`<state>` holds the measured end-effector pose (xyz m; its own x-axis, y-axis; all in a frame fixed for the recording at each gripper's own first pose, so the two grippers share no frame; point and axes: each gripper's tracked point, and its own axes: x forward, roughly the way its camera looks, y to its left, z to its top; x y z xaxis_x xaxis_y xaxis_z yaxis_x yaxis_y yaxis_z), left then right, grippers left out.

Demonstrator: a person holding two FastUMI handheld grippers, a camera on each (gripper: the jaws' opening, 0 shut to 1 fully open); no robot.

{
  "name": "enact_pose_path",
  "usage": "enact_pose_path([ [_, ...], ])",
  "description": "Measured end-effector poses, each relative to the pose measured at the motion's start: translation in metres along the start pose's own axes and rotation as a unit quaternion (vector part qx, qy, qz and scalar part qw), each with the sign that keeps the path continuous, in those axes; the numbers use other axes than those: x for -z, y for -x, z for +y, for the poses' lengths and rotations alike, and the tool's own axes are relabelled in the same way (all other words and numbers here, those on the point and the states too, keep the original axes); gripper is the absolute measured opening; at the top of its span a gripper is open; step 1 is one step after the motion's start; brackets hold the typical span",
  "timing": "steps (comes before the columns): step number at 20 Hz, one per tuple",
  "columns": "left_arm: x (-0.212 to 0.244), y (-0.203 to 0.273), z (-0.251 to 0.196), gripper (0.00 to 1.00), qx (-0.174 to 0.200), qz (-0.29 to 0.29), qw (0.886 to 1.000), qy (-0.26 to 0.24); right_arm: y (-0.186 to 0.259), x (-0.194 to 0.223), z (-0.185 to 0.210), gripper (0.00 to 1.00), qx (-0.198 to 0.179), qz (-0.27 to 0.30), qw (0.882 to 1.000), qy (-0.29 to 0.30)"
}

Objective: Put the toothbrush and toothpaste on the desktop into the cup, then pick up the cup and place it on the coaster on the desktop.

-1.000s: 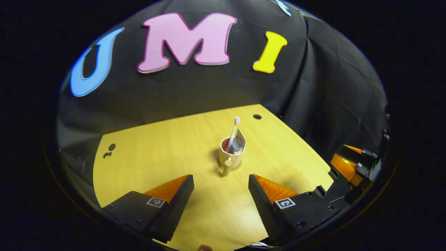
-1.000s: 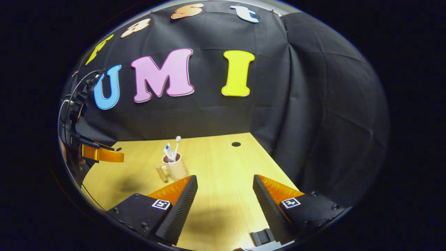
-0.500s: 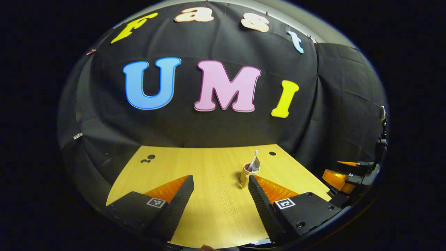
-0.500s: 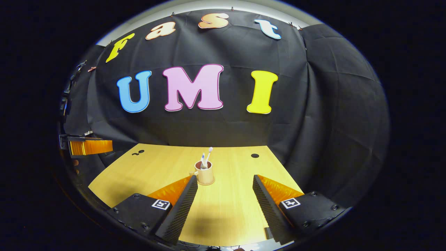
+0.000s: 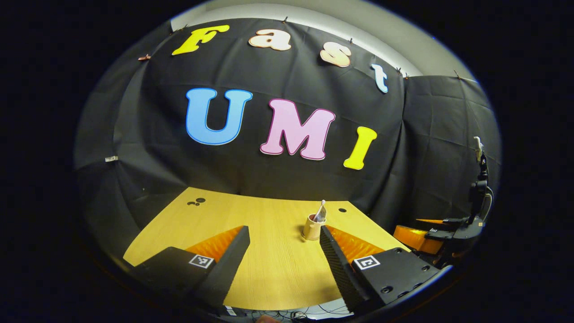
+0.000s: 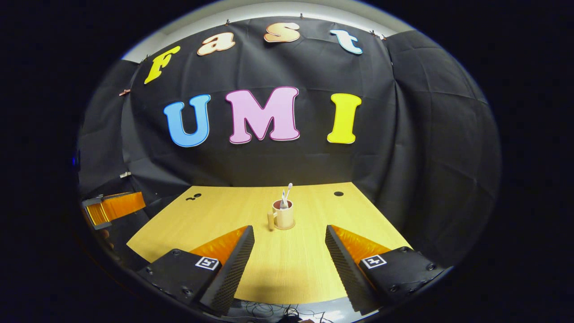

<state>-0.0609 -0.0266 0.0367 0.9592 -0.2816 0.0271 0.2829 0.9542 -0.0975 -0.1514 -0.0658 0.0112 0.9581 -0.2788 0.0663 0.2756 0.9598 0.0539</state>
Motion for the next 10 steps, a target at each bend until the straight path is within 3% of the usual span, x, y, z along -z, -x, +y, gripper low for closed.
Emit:
enact_pose_path([
  [5,-0.003,0.024,0.012,0.97,-0.022,-0.056,0.998,-0.009,0.022,0.017,0.009,0.98,0.01,0.001,1.0,-0.001],
  [10,0.012,0.029,0.005,0.98,-0.025,-0.047,0.999,-0.004,0.03,0.026,0.014,0.98,0.004,0.007,1.0,0.006],
])
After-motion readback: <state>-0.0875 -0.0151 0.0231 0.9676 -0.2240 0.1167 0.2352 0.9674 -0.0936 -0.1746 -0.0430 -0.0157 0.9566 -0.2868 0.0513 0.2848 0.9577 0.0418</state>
